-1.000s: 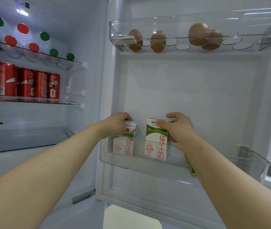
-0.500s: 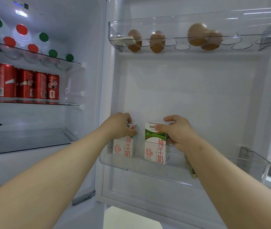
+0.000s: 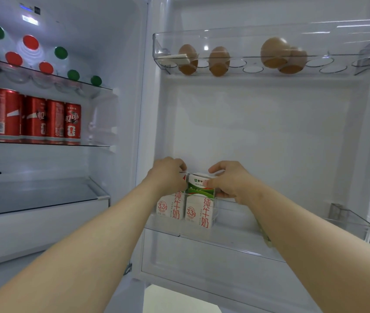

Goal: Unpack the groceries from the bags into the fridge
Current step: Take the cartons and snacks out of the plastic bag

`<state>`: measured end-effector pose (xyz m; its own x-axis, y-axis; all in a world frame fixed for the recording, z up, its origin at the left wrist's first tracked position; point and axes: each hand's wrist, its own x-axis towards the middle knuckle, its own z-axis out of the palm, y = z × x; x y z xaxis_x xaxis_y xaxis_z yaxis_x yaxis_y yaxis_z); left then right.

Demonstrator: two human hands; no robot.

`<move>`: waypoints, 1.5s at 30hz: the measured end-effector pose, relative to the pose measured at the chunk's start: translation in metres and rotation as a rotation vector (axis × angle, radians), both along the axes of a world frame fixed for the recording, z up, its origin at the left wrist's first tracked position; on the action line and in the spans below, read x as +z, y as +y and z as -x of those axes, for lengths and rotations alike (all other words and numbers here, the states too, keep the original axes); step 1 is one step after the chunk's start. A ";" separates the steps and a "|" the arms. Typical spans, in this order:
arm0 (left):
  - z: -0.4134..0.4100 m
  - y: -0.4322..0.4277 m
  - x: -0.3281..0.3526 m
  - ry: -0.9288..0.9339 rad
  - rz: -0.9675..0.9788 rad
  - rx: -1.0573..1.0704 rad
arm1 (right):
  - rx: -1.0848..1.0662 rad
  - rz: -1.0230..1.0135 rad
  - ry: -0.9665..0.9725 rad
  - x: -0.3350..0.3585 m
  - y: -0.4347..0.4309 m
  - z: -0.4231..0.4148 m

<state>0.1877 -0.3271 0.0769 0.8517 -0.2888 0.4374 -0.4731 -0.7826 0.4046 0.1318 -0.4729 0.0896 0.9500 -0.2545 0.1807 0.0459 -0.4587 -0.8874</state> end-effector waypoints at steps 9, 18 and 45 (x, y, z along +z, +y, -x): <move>-0.005 -0.001 0.001 -0.011 -0.092 -0.020 | 0.058 0.529 -0.030 -0.003 -0.004 -0.005; 0.000 0.001 0.002 -0.014 -0.047 -0.075 | -0.073 0.935 -0.100 -0.006 0.010 -0.012; 0.037 -0.006 -0.010 -0.222 0.244 0.039 | -0.316 0.997 -0.323 -0.013 0.002 0.034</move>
<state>0.1504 -0.3332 0.0673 0.7361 -0.1219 0.6658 -0.5426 -0.6943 0.4727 0.0978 -0.4706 0.0764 0.7385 -0.0799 0.6695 -0.0366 -0.9962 -0.0785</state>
